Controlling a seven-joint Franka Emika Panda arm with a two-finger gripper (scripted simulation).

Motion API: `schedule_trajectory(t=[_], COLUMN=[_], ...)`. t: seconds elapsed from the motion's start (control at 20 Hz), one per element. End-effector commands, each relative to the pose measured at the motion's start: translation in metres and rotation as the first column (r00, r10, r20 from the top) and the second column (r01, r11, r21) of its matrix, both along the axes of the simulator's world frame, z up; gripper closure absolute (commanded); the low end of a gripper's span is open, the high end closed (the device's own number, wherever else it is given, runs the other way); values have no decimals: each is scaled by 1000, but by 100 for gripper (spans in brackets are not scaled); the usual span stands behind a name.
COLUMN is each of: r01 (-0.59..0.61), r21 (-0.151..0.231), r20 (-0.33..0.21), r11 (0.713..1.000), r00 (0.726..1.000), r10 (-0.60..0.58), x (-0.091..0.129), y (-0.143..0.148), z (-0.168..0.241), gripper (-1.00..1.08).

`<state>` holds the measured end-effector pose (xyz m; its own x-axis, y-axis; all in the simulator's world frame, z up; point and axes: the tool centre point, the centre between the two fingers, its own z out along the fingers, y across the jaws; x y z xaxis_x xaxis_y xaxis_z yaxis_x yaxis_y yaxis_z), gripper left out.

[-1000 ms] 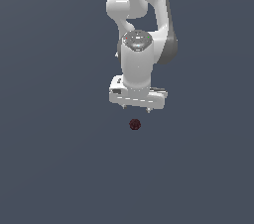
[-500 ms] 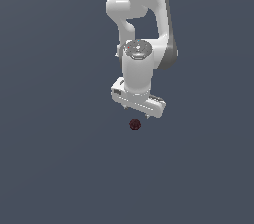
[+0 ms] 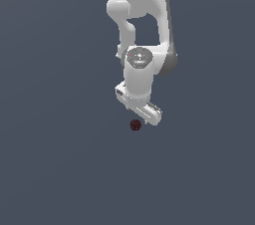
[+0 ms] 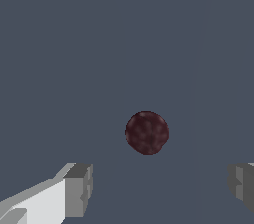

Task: Pick up the object and move it to a goal position.

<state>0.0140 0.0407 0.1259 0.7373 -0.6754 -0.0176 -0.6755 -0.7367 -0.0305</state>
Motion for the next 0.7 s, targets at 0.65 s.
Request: schedule_trajectory(t=[0.65], r01=[407], r21=[-20], r20=[-12], r11=[913], r00=[913], r10=[-408], x=[-1], y=[0], z=[-32], gripper=[-92])
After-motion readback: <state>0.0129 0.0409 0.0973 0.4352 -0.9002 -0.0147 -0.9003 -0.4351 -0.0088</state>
